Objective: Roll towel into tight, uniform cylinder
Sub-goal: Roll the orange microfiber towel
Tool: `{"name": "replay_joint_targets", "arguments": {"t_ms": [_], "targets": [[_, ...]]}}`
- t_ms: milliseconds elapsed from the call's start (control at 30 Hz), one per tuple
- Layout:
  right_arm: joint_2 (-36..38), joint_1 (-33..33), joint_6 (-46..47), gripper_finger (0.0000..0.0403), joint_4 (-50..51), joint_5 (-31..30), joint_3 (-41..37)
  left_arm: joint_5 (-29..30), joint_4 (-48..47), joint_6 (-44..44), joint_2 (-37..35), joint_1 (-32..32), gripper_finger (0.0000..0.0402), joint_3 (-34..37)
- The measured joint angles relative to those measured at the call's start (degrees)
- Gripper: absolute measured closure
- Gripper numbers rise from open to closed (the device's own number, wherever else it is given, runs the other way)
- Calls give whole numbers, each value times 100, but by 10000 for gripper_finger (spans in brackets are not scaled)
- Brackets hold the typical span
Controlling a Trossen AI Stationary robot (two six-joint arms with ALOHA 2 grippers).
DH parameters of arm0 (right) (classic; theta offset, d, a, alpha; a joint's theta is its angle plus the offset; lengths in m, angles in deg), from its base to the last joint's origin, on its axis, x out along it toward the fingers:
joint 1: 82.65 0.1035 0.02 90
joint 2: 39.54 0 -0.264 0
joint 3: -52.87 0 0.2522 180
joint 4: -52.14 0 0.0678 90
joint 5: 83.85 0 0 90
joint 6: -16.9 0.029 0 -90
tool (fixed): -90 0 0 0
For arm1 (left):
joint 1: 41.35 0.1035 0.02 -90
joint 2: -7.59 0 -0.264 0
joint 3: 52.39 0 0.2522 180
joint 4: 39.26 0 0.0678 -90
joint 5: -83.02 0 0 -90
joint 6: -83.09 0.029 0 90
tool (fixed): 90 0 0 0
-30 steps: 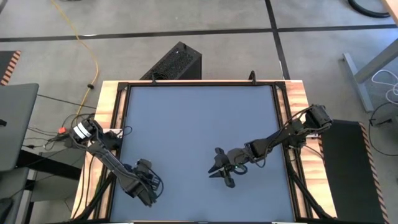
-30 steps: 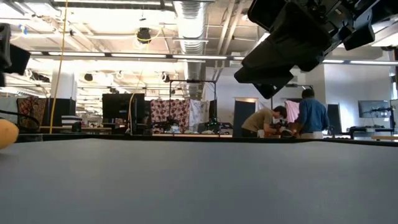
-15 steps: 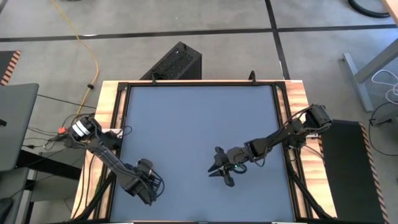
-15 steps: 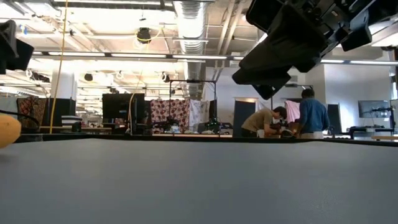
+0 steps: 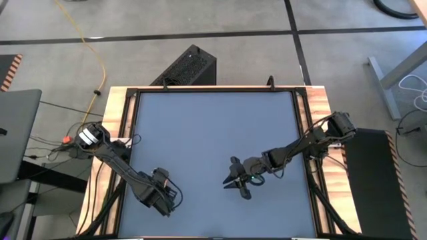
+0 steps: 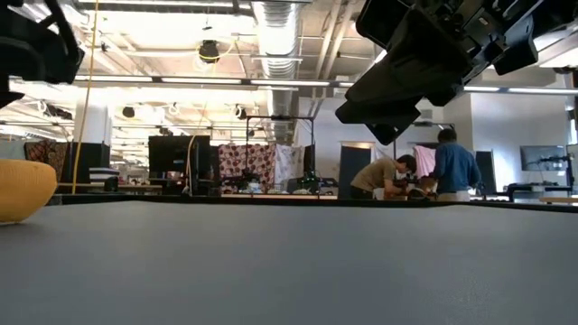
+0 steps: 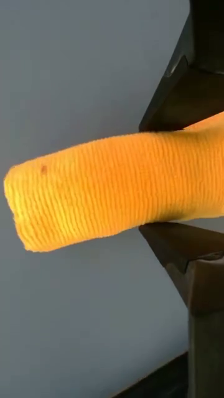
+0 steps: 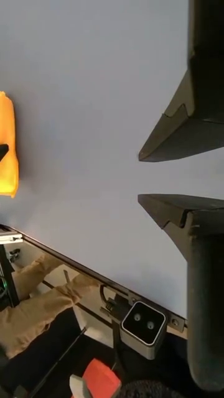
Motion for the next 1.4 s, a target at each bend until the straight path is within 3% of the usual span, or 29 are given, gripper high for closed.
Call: {"name": "replay_joint_targets", "arguments": {"t_ms": [600,700,833,900,1000,1200,1400], "targets": [[0,0,-55,280,-4,137,2,321,315,611,11,149,172,-45],[-54,14,-289,280,-422,134,2,338,322,563,11,149,172,-45],[-649,2,-641,288,-2137,102,68,323,532,787,11,149,172,-47],[-1106,-79,-542,304,-2528,-85,316,325,655,811,11,149,172,-45],[-1824,-247,-508,332,-2540,-146,936,362,827,807,42,147,172,-45],[-3032,-428,-535,386,-2559,298,2282,249,1295,891,399,140,172,-45],[-3780,-598,-402,383,-2215,551,3352,196,1276,900,483,125,172,-60]]}}
